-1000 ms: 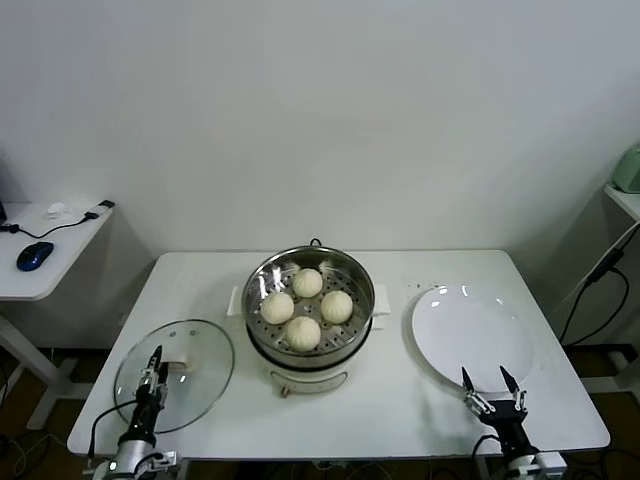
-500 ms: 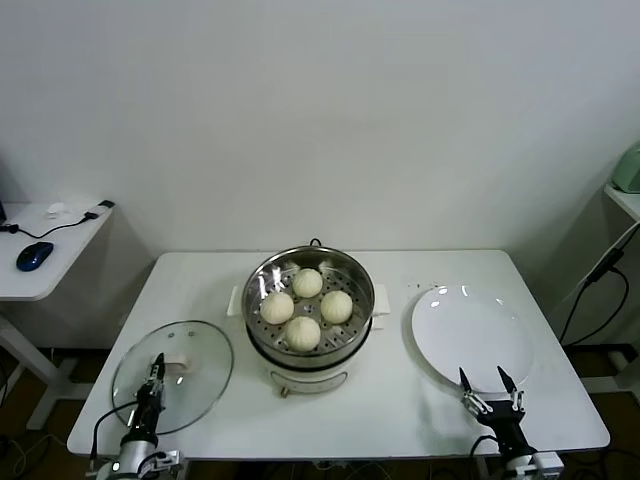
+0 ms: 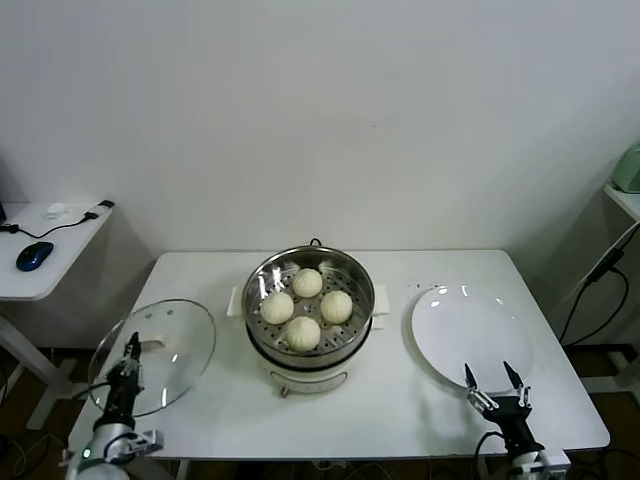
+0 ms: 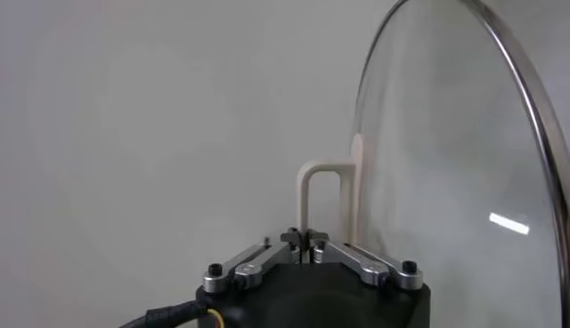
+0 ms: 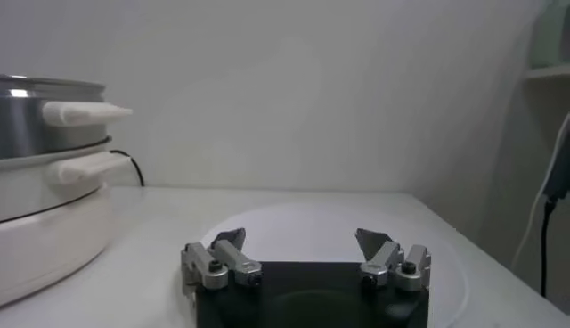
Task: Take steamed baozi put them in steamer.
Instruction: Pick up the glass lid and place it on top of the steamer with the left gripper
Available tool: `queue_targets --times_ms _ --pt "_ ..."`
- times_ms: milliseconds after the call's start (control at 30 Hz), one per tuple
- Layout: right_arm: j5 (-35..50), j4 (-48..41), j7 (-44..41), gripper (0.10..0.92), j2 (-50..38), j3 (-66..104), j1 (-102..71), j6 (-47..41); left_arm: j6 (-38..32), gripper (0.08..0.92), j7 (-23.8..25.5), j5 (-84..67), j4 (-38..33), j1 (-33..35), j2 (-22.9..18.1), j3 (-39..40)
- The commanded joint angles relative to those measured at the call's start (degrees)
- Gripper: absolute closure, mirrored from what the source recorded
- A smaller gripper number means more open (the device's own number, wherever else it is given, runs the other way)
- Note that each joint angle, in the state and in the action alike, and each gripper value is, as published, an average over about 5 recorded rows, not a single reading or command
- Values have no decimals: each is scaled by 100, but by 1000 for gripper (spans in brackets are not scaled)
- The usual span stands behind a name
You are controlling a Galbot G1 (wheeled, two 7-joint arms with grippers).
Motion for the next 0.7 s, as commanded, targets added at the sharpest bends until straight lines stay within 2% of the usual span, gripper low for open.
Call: queue_targets --times_ms 33,200,367,500,700 --pt "-562 127 255 203 39 54 73 -234 32 868 403 -642 -743 133 91 -65" --pt "-662 233 373 203 66 22 111 -422 776 868 1470 -1232 -1864 210 582 -283" --pt "-656 293 362 203 52 1 87 -458 1593 868 1995 -1075 -2679 8 855 -10" --pt "-652 288 344 203 33 -8 72 -425 2130 868 2238 -498 -3110 -203 836 691" --pt "-660 236 334 203 20 -40 69 -364 2607 868 2523 576 -3162 -633 538 2080"
